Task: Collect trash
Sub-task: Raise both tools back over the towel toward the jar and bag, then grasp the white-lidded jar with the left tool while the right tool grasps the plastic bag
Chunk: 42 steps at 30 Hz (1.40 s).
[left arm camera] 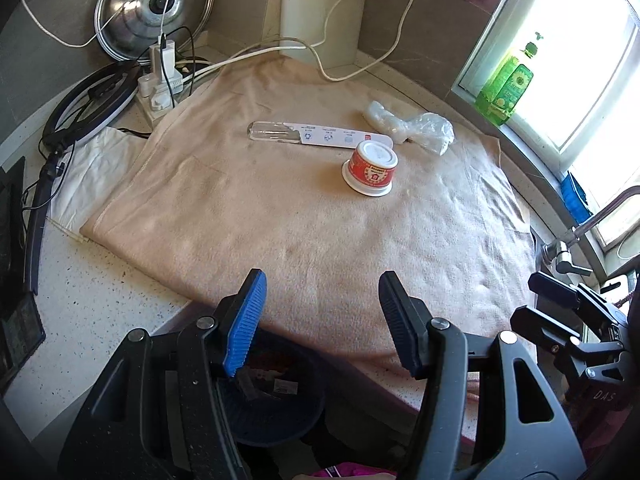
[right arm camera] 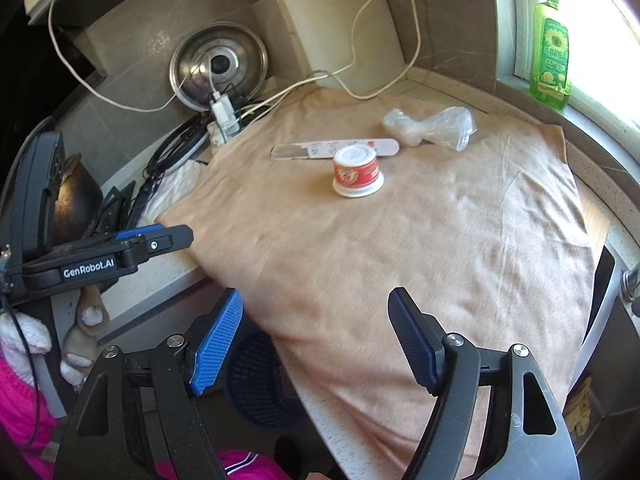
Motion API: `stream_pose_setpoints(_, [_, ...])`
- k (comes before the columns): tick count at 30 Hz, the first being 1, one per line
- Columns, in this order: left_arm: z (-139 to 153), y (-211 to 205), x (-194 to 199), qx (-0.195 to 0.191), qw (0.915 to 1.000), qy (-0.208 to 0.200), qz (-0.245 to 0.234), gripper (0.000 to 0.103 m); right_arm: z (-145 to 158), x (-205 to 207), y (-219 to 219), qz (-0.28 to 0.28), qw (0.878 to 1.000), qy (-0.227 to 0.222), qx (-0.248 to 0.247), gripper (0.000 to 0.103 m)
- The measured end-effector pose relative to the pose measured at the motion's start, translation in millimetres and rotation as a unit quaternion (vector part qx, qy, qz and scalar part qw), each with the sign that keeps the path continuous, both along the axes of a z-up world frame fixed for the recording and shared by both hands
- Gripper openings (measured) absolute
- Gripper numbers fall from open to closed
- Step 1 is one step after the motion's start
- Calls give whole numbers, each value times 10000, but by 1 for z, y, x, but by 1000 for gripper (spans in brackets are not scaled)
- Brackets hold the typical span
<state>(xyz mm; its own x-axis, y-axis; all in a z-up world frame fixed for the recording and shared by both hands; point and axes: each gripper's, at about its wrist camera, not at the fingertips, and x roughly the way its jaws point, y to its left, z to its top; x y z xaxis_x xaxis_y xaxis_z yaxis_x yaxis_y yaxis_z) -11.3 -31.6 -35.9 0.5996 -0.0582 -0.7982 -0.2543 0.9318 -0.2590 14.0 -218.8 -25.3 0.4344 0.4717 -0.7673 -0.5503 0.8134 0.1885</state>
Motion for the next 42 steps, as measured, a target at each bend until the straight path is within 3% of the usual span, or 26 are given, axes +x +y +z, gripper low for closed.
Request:
stream_pose_setpoints(4, [2,-8,13,-16,10000,-58,-2,66,9,21,-10,-35,9999,-74,86,77])
stream_pose_setpoints(13, [-1,-24,49,-120,9999,-25,-88,67,31,67,-16,64,9994,-345,83,78])
stream_pose_setpoints(24, [-8,-39,87,-198,9996,40,-174,67,44,136,-15,129,9993,-320,138,78])
stream_pose_setpoints(28, [-11,-42,102,-212,9997,11,-151,76,44,158,-5,240,9992,-312,40,78])
stream_pose_setpoints(42, [-32,-46,157,-250,9994,212,-98,76,19,245,33,560,9981,212,-111,78])
